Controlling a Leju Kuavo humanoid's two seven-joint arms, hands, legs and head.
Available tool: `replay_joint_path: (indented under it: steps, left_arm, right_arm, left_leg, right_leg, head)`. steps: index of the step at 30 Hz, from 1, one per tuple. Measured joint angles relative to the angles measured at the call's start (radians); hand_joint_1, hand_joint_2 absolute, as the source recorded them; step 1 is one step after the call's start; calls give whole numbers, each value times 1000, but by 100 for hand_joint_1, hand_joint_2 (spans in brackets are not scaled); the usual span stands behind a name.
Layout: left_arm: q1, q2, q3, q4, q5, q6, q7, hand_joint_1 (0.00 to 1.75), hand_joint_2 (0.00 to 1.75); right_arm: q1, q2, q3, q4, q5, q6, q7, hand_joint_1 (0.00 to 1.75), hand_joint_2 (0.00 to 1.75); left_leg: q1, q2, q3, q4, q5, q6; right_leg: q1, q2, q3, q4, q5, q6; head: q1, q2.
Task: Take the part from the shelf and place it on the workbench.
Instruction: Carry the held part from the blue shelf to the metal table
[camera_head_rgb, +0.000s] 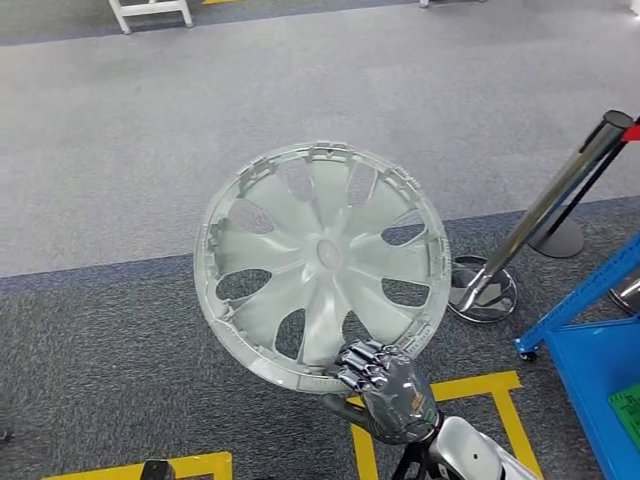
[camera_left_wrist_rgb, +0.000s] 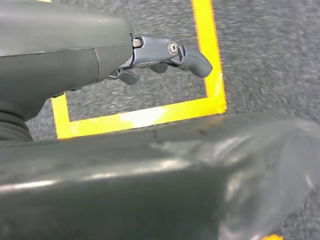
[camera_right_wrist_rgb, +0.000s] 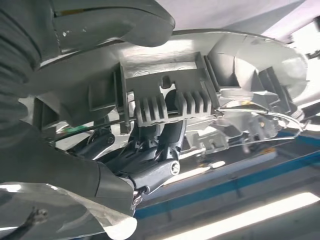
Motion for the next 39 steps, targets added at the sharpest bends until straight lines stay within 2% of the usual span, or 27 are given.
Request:
replay_joint_path:
  steps: [2,4,5,7,8,10,11,12,13,14,15,16,18,20,21,22,24,26,28,29,30,31,33,35,37,38,39]
  left_arm:
    - [1,1,2,0,0,0,0,0,0]
    - [-2,3,4,0,1,-3,-2,0,0]
    - [-3,3,5,0,1,-6,-4,0,0]
    - [-2,3,8,0,6,-12,-8,0,0]
    - [-2,3,10,0,8,-12,-9,0,0]
    - [-6,3,13,0,12,-11,-9,0,0]
    - [-9,2,14,0,12,-12,-9,0,0]
    - [-12,0,15,0,11,-13,-9,0,0]
    - [-13,-2,15,0,10,-15,-9,0,0]
    - [-12,-4,16,0,10,-16,-9,0,0]
    - [-12,-6,16,0,9,-16,-9,0,0]
    - [-11,-7,17,0,10,-15,-9,0,0]
    - [-12,-8,20,0,10,-12,-7,0,0]
    - [-12,-8,22,0,9,-11,-5,0,0]
    - [-12,-8,22,0,9,-11,-4,0,0]
    - [-9,-8,22,0,7,-10,-4,0,0]
    - [-8,-9,23,0,1,-9,-4,0,0]
    - [-13,-11,23,0,-7,-6,-3,0,0]
    - [-17,-13,23,0,-11,-5,-2,0,0]
    - [-17,-14,23,0,-11,-4,-2,0,0]
    - [-17,-15,23,0,-11,-4,-1,0,0]
    - [-16,-15,23,0,-12,-3,0,0,0]
    - [-17,-15,22,0,-12,-3,0,0,0]
    - [-20,-16,22,0,-15,-3,1,0,0]
    - [-21,-16,22,0,-20,-1,3,0,0]
    - [-20,-16,21,0,-23,0,4,0,0]
    - [-20,-15,21,0,-26,0,4,0,0]
  right_arm:
    - [-4,4,3,6,1,0,-2,175,175]
    - [-11,7,6,12,2,1,-4,175,175]
    - [-16,8,7,15,5,3,-6,175,175]
    - [-28,11,10,21,10,8,-9,175,175]
    - [-34,12,11,22,13,12,-10,175,175]
    - [-42,13,12,23,16,17,-8,175,175]
    - [-43,13,12,24,19,20,-7,175,175]
    - [-43,13,13,24,21,23,-6,175,175]
    - [-43,13,14,24,24,26,-6,175,175]
    - [-42,13,15,25,26,28,-6,175,175]
    - [-43,14,16,25,27,29,-6,175,175]
    - [-43,14,18,26,27,31,-6,175,175]
    - [-44,15,20,28,28,32,-6,175,175]
    - [-47,15,20,32,28,33,-6,175,175]
    - [-48,16,21,33,28,34,-6,175,175]
    - [-51,16,21,34,28,34,-7,175,175]
    - [-58,18,21,34,26,36,-12,175,175]
    - [-65,19,21,37,22,39,-19,175,175]
    - [-74,20,22,42,20,42,-24,175,175]
    - [-78,21,22,45,20,43,-26,175,175]
    - [-82,22,23,47,20,44,-28,175,175]
    - [-85,23,25,48,20,44,-30,175,175]
    - [-88,24,26,48,20,45,-31,175,175]
    - [-93,24,27,49,19,45,-32,175,175]
    - [-101,25,28,50,19,44,-32,175,175]
    - [-105,25,28,51,19,43,-33,175,175]
    - [-108,25,28,51,19,43,-33,175,175]
  left_leg:
    - [-7,33,66,-129,66,10]
    - [-21,75,113,-226,90,22]
    - [-27,83,119,-241,85,27]
    - [-27,63,121,-253,86,36]
    - [-24,50,125,-259,88,42]
    - [-16,26,133,-270,93,53]
    - [-16,13,134,-271,92,56]
    - [-15,-1,134,-270,92,58]
    - [-15,-16,134,-270,91,59]
    - [-15,-31,136,-269,91,59]
    - [-14,-46,138,-269,89,57]
    - [-12,-62,141,-267,87,55]
    - [-9,-91,138,-257,82,45]
    - [-6,-115,125,-249,82,34]
    - [-4,-127,119,-247,84,29]
    - [-2,-136,116,-248,86,24]
    - [-4,-103,104,-223,71,15]
    - [-5,-37,63,-133,25,6]
    - [-1,-10,8,-19,-18,1]
    - [1,-6,-6,9,-21,0]
    - [2,-3,-4,4,-6,1]
    - [2,2,16,-37,24,3]
    - [-6,41,76,-159,81,10]
    - [-18,77,109,-231,93,20]
    - [-23,68,112,-244,88,30]
    - [-21,56,115,-249,89,35]
    - [-18,44,119,-254,90,41]
  right_leg:
    - [2,-24,10,-1,-8,3]
    - [7,-46,17,-1,-17,12]
    - [8,-57,20,-3,-20,17]
    - [8,-77,24,-7,-26,26]
    - [6,-65,23,-2,-34,30]
    - [2,-6,-7,63,-71,34]
    - [2,28,-39,126,-97,35]
    - [2,47,-79,195,-120,36]
    - [2,55,-114,247,-130,37]
    - [1,58,-136,269,-121,38]
    - [0,60,-139,250,-91,38]
    - [-1,66,-124,197,-47,39]
    - [-10,116,-74,72,17,41]
    - [-15,158,-50,18,28,38]
    - [-14,158,-46,13,27,34]
    - [-13,145,-46,14,27,29]
    - [-13,117,-39,8,27,18]
    - [-9,84,-31,5,23,8]
    - [-3,51,-25,5,18,2]
    - [-2,35,-22,5,15,1]
    - [-1,21,-19,6,12,1]
    - [-1,7,-14,6,9,2]
    - [2,-19,-5,5,1,7]
    - [6,-40,0,4,-6,16]
    - [8,-63,7,-1,-10,27]
    - [7,-66,11,-2,-15,32]
    - [5,-53,9,7,-25,37]
  head:
    - [0,0]
    - [0,0]
    - [0,0]
    - [1,0]
    - [2,0]
    - [5,0]
    - [8,0]
    - [9,0]
    - [10,0]
    - [10,0]
    - [10,0]
    - [10,0]
    - [10,0]
    - [9,0]
    - [9,0]
    - [9,0]
    - [4,0]
    - [-1,0]
    - [-2,0]
    - [-2,0]
    - [-3,0]
    - [-3,0]
    - [-3,0]
    - [-2,0]
    - [-1,0]
    - [-1,0]
    - [-1,0]
